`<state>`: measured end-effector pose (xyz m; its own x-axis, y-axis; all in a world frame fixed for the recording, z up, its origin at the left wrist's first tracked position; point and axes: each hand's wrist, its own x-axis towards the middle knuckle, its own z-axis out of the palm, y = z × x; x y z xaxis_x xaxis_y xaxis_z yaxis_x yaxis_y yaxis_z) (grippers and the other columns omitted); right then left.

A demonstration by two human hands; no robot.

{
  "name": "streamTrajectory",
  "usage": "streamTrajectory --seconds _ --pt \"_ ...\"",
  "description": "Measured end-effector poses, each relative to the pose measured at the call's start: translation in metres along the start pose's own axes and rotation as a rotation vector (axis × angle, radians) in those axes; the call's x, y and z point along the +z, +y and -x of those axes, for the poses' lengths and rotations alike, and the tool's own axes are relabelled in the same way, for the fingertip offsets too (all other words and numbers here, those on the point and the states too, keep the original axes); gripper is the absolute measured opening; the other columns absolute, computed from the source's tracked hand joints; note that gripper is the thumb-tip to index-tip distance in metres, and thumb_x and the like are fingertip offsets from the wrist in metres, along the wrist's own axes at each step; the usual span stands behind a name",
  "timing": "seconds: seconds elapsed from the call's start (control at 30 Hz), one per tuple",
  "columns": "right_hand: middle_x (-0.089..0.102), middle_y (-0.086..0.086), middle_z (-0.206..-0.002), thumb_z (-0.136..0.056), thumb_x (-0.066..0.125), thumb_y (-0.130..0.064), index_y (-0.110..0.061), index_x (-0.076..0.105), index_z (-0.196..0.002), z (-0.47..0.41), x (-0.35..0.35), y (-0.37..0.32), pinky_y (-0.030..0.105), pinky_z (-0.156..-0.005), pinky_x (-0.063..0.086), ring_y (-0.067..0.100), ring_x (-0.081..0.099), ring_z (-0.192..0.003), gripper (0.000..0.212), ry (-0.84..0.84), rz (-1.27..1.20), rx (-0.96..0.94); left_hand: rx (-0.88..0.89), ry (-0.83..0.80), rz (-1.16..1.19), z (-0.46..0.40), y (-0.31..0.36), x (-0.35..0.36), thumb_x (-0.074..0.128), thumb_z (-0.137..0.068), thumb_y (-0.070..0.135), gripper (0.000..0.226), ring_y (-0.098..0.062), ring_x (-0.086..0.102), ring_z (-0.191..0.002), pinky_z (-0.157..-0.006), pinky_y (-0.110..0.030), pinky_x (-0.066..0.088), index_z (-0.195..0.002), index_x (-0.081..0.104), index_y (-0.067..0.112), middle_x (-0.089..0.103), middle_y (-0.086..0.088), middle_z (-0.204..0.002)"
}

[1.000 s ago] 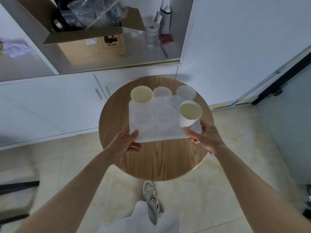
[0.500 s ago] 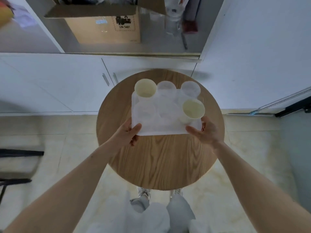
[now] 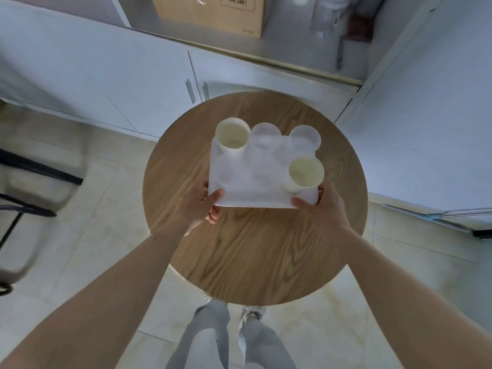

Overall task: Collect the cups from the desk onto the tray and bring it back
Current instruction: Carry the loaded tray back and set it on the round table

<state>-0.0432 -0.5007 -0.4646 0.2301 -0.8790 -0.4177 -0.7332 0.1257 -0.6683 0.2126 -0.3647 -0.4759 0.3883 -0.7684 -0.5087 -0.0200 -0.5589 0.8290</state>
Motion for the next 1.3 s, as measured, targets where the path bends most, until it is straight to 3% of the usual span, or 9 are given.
streamTrajectory --seconds 0.23,0.4,0.77,0.93,1.3 --pt "0.061 0.001 -0.112 -0.066 0.079 -0.054 -0.017 0.049 -0.119 -0.025 0.025 0.011 0.049 -0.085 0.052 0.024 0.060 -0.101 0.071 -0.015 0.085 0.036 -0.056 0.073 0.044 -0.027 -0.026 0.001 0.065 -0.089 0.037 0.055 -0.022 0.053 -0.044 -0.043 -0.031 0.044 -0.110 0.045 -0.010 0.059 -0.014 -0.060" --pt "0.059 -0.002 -0.111 -0.066 0.076 -0.059 -0.019 0.049 -0.122 -0.033 0.037 0.017 0.048 -0.088 0.050 0.024 0.058 -0.105 0.074 -0.019 0.133 0.054 -0.080 0.114 0.027 -0.037 -0.033 0.004 0.063 -0.092 0.032 0.039 -0.021 0.047 -0.045 -0.040 -0.030 0.040 -0.106 0.036 0.008 0.056 -0.015 -0.064" --pt "0.062 -0.001 -0.116 -0.063 0.072 -0.065 -0.022 0.047 -0.124 -0.039 0.048 0.018 0.045 -0.085 0.049 0.025 0.058 -0.108 0.079 0.024 0.182 0.061 -0.088 0.123 -0.159 -0.044 -0.027 -0.002 0.059 -0.094 0.033 0.039 -0.019 0.048 -0.042 -0.036 -0.027 0.043 -0.111 0.038 0.006 0.061 -0.016 -0.069" --pt "0.063 -0.001 -0.112 -0.065 0.072 -0.065 -0.021 0.047 -0.119 -0.038 0.050 0.020 0.036 -0.073 0.042 0.025 0.060 -0.103 0.074 0.045 0.206 0.049 -0.118 0.094 -0.209 -0.046 -0.023 -0.004 0.057 -0.095 0.035 0.038 -0.021 0.048 -0.046 -0.039 -0.029 0.042 -0.110 0.037 0.007 0.061 -0.015 -0.070" --pt "0.065 0.000 -0.115 -0.068 0.066 -0.069 -0.023 0.043 -0.124 -0.035 0.049 0.021 0.039 -0.074 0.045 0.027 0.061 -0.104 0.076 0.035 0.245 0.041 -0.141 0.093 -0.313 -0.039 -0.021 -0.008 0.056 -0.095 0.035 0.031 -0.020 0.056 -0.046 -0.043 -0.030 0.045 -0.105 0.040 0.011 0.065 -0.013 -0.068"
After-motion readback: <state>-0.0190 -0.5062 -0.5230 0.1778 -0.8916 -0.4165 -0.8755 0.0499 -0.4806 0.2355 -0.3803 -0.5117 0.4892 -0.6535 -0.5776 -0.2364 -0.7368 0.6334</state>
